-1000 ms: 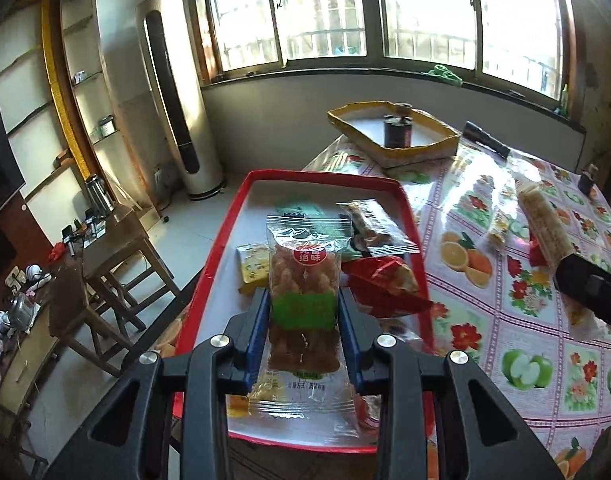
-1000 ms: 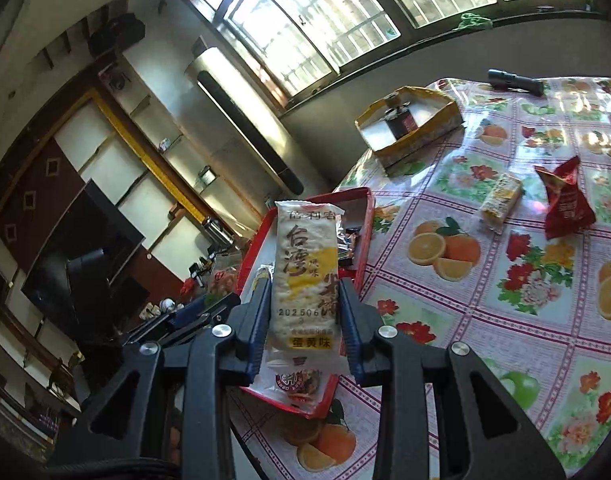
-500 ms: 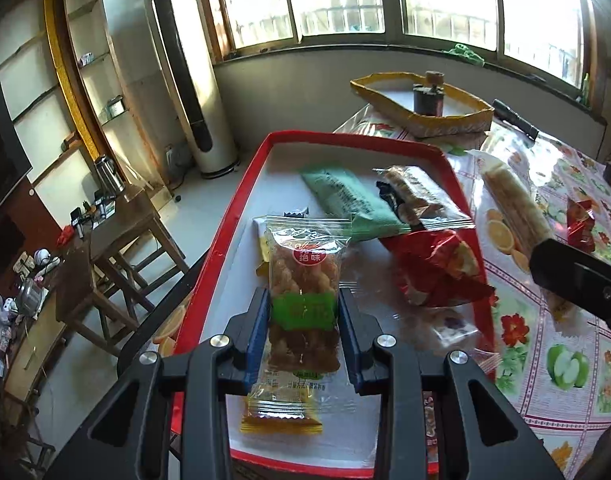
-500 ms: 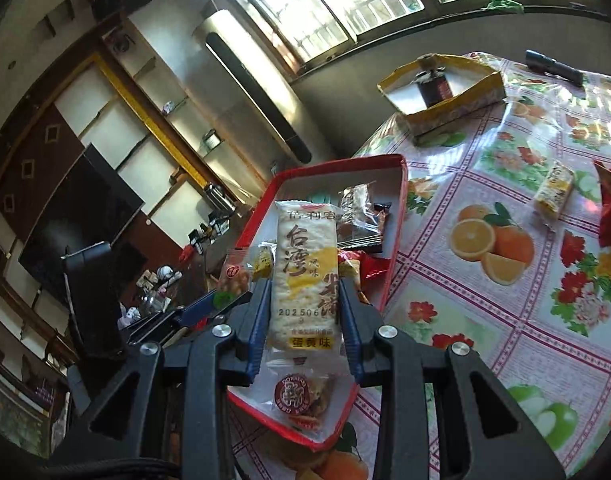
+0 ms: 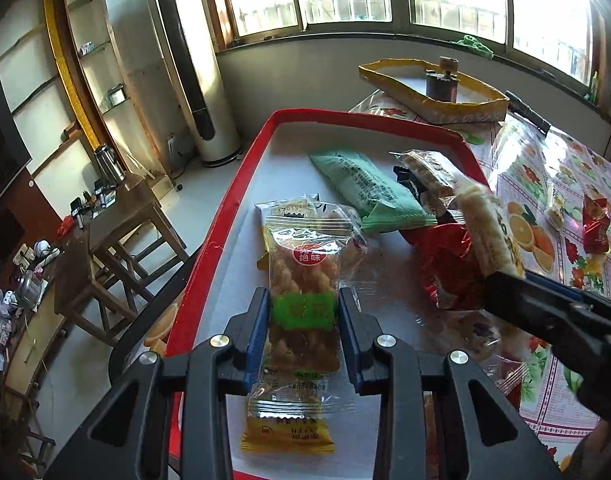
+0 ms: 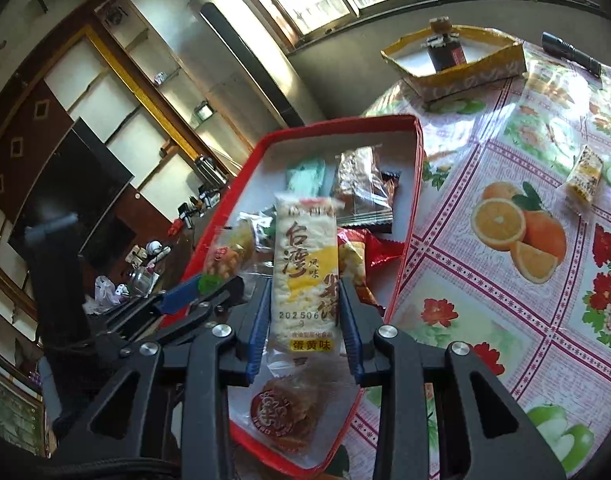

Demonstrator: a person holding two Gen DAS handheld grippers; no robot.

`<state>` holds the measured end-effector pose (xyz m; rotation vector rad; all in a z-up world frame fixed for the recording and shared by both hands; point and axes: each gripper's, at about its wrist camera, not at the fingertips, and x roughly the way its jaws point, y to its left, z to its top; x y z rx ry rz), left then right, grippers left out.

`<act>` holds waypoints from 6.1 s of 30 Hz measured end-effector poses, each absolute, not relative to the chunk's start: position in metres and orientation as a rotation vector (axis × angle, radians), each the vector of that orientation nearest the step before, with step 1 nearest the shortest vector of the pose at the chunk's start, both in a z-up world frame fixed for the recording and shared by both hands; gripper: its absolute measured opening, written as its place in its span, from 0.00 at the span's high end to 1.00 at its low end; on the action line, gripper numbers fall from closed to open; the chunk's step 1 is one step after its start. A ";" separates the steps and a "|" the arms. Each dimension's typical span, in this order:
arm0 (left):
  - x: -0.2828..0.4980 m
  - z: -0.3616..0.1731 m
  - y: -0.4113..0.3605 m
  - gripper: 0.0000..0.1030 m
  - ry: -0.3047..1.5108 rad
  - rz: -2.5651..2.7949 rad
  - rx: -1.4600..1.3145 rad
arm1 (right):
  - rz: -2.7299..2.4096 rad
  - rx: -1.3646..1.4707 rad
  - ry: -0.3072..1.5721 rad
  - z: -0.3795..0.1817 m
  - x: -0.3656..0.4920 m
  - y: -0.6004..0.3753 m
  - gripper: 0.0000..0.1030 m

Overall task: Organize snacks
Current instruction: 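Carry the peanut-candy packet and white rice-cracker packet over the red-rimmed tray, then open both tools to drop both packets into the tray, then grasp a white rice-cracker packet with the left tool while the right tool grasps the red chip bag, then carry the rice-cracker packet and red chip bag over the tray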

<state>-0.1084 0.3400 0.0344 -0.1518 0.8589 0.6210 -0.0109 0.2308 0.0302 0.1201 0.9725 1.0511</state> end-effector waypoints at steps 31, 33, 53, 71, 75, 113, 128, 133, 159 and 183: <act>-0.120 0.056 0.346 0.58 0.833 0.630 -0.271 | 1.064 0.013 0.952 0.035 -0.024 0.235 0.56; -0.121 0.060 0.346 0.57 0.822 0.632 -0.277 | 1.087 0.019 0.946 0.038 -0.030 0.231 0.49; -0.087 0.097 0.258 0.49 0.768 0.424 -0.209 | 0.764 0.209 0.889 0.044 0.012 0.079 0.44; -0.036 0.069 0.203 0.47 0.883 0.293 -0.145 | 0.552 0.188 0.869 0.031 0.053 0.018 0.29; -0.008 0.060 0.203 0.47 0.922 0.273 -0.143 | 0.488 0.147 0.839 0.030 0.083 0.024 0.28; 0.133 -0.004 0.144 0.69 1.059 0.170 0.014 | 0.473 0.380 0.799 0.055 0.079 -0.048 0.52; -0.014 0.063 0.145 0.69 0.857 0.229 -0.030 | 0.546 0.338 0.761 0.077 0.009 -0.034 0.52; -0.044 0.082 0.154 0.69 0.791 0.255 -0.038 | 0.585 0.297 0.730 0.092 -0.013 -0.024 0.52; -0.105 0.102 0.195 0.69 0.704 0.299 -0.106 | 0.725 0.172 0.727 0.106 -0.052 0.048 0.52; -0.149 0.092 0.297 0.69 0.721 0.451 -0.276 | 0.901 0.146 0.750 0.110 -0.036 0.127 0.52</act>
